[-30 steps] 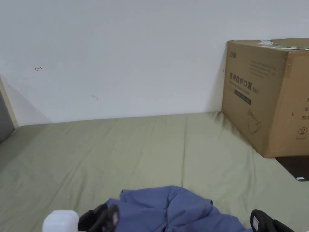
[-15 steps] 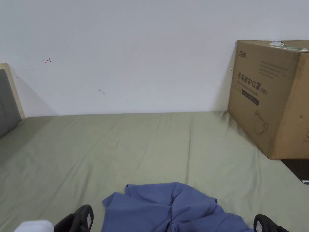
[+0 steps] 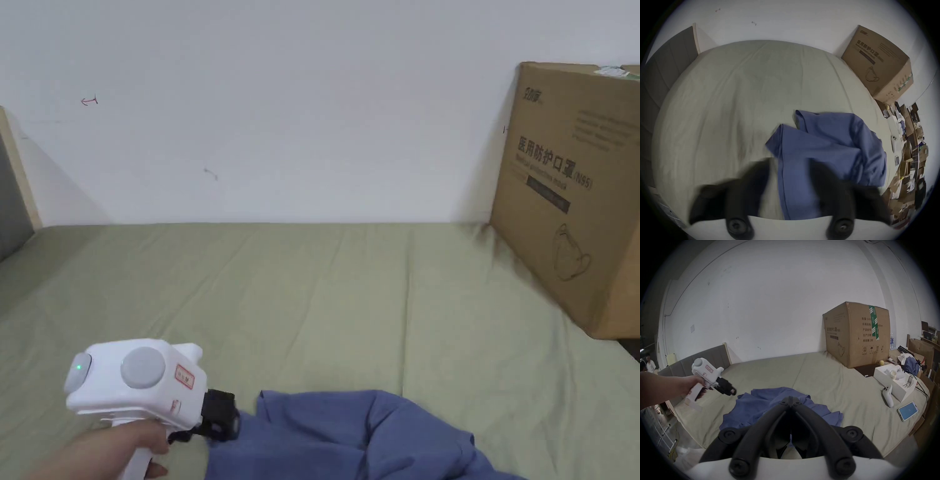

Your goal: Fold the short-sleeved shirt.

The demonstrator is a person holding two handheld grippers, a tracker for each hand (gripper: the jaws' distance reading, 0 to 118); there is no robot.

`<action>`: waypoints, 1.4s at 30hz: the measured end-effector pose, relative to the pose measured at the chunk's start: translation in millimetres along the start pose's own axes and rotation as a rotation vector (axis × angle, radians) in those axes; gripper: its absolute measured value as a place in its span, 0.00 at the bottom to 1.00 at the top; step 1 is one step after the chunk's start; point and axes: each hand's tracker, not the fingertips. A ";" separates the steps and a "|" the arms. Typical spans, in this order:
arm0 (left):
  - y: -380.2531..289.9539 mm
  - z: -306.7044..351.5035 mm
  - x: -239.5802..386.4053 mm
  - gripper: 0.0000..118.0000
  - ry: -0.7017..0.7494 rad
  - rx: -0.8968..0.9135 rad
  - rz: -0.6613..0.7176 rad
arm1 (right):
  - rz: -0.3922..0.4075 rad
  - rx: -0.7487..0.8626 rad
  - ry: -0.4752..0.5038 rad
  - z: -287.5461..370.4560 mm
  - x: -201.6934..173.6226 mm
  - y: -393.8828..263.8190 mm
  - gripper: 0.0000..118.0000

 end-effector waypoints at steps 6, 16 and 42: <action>9.1 -83.8 -12.2 0.97 0.003 -0.008 0.042 | 0.029 -0.064 0.001 -33.4 2.5 -9.9 0.00; -73.8 -39.2 7.3 0.02 0.090 0.285 -0.034 | 0.073 -0.224 0.150 -140.8 14.8 35.2 0.00; -138.6 28.0 -2.3 0.02 -0.077 0.359 0.129 | 0.042 -0.898 0.115 -360.1 14.7 51.4 0.03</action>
